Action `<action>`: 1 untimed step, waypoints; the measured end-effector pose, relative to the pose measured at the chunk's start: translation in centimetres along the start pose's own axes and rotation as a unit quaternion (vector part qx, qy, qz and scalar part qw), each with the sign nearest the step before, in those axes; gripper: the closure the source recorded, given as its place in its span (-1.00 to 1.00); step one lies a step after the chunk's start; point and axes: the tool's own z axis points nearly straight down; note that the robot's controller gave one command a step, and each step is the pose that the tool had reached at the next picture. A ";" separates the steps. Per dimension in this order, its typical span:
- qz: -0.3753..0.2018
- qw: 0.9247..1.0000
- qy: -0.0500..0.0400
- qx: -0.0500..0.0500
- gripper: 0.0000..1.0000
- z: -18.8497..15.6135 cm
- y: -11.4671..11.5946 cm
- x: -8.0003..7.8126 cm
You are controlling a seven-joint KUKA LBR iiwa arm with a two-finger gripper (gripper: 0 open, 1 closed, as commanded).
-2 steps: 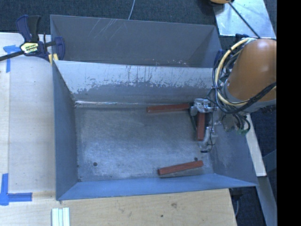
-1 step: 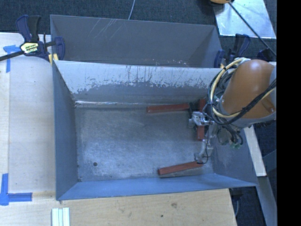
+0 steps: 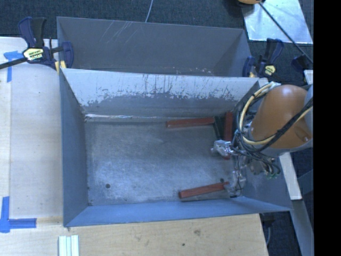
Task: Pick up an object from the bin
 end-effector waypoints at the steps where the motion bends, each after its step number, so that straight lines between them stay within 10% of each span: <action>1: -0.027 1.000 0.001 0.000 -1.00 -0.9 -0.8 2.1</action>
Offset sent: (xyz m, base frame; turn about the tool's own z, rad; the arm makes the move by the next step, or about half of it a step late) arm -0.0210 0.0173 0.0107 -0.1963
